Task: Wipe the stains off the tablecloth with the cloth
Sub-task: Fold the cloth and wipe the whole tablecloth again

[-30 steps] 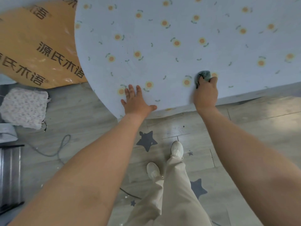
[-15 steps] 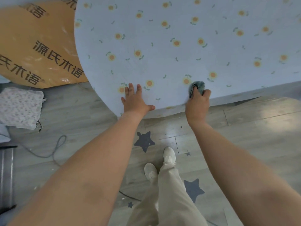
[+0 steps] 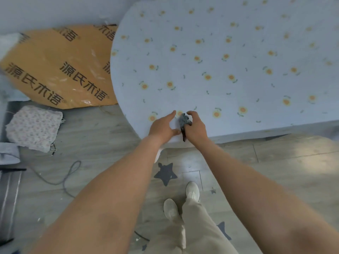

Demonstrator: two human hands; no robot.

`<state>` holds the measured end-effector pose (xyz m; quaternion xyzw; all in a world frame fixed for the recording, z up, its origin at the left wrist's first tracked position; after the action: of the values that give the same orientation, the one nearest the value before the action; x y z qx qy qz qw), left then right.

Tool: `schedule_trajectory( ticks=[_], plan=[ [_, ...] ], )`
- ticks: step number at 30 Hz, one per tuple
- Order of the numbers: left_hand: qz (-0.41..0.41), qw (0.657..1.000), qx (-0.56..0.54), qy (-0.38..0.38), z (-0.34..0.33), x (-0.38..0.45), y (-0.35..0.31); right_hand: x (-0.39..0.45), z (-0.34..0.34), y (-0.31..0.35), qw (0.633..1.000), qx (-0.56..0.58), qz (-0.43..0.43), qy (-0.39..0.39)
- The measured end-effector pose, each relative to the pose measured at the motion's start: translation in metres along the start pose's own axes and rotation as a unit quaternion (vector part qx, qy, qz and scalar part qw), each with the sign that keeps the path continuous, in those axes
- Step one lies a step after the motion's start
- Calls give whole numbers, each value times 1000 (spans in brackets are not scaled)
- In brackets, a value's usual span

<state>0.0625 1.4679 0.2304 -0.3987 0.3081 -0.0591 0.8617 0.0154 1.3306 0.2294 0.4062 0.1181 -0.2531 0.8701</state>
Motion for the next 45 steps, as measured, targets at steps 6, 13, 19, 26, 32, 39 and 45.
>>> schedule_trajectory(
  ticks=[6,13,19,26,32,39,45],
  plan=[
    [-58,973,-183,-124,82,-15,-55,16,16,111,990,135,10,41],
    [-64,959,-184,-203,168,40,-100,89,33,199,973,202,13,108],
    [-57,956,-185,-221,230,127,-131,187,55,259,963,256,19,88],
    [-58,952,-182,-237,293,233,-142,292,56,316,941,316,30,114],
    [-17,971,-150,-185,333,339,-132,400,60,331,969,245,-9,-31],
    [85,992,78,-54,357,466,-93,522,58,322,985,119,-77,-94],
    [76,976,203,-5,359,516,-58,607,68,322,970,-150,-10,-190]
  ],
)
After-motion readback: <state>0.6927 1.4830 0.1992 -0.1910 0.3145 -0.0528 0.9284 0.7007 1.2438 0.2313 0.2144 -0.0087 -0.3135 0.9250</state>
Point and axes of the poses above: each hand's wrist, its own x-axis towards the middle knuckle, its own z-axis out of the back of the hand, y = z × x, the point moved 4 cm from there along x, towards the middle knuckle, and after that the axes turned 13 degrees about -x, right-handed, at the moved point
